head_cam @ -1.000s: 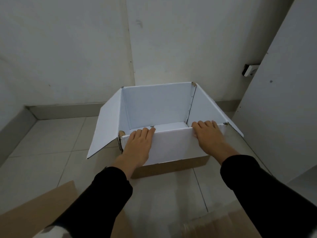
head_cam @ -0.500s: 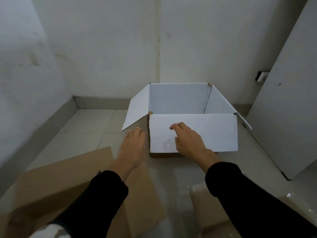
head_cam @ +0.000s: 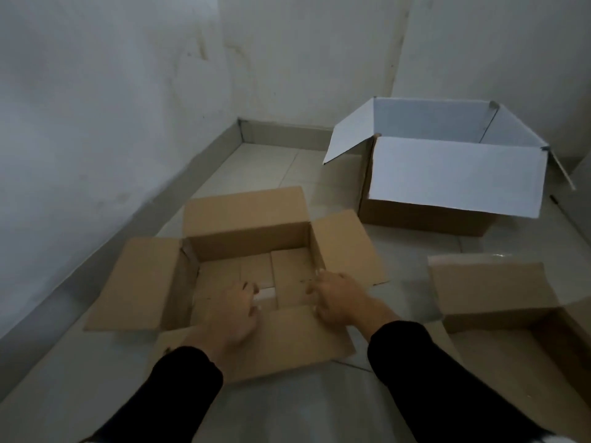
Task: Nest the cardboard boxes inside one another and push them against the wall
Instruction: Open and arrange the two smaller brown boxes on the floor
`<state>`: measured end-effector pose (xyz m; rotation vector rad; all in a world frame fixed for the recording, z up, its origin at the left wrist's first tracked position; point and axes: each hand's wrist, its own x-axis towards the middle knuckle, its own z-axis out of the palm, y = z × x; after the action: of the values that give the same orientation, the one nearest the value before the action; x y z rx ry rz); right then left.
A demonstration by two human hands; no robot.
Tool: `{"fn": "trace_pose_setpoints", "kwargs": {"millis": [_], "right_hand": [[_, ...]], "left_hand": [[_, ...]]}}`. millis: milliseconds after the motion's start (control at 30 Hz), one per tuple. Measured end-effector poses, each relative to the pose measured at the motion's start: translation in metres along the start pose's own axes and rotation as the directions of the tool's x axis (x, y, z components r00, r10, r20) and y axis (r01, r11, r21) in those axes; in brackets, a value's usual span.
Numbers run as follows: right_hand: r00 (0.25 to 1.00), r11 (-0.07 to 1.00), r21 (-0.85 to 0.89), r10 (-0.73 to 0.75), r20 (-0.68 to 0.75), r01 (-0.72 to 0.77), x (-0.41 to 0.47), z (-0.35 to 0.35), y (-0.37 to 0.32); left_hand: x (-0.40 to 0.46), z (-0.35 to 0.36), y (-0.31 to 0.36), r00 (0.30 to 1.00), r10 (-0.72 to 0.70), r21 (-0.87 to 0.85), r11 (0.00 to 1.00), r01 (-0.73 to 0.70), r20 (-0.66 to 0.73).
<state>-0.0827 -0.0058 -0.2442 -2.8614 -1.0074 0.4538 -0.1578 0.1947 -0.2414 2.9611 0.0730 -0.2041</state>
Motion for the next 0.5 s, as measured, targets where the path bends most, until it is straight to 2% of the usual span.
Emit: {"fn": "trace_pose_setpoints", "kwargs": {"millis": [67,167,233,367,500], "right_hand": [[0.999,0.998,-0.053,0.022,0.029,-0.021,-0.003,0.021,0.003],[0.999,0.999,-0.018,0.04,-0.031,-0.04,-0.001,0.042,0.012],[0.992,0.998,0.021,0.069,-0.106,-0.067,0.003,0.053,0.012],[0.949,0.97,0.14,0.224,-0.221,-0.197,0.02,0.068,-0.001],[0.9,0.937,0.203,0.334,-0.279,-0.285,0.04,0.068,-0.011]], "left_hand": [[-0.013,0.03,-0.004,0.999,0.036,-0.049,0.998,-0.035,0.019],[-0.016,0.065,-0.009,0.998,0.054,-0.044,0.998,-0.053,0.02],[-0.004,0.072,-0.015,0.999,0.051,0.025,0.998,-0.051,-0.003],[0.035,0.062,-0.025,0.999,0.043,0.212,0.976,-0.043,0.004],[0.074,0.049,-0.033,0.996,0.085,0.324,0.942,-0.084,0.014]]}}
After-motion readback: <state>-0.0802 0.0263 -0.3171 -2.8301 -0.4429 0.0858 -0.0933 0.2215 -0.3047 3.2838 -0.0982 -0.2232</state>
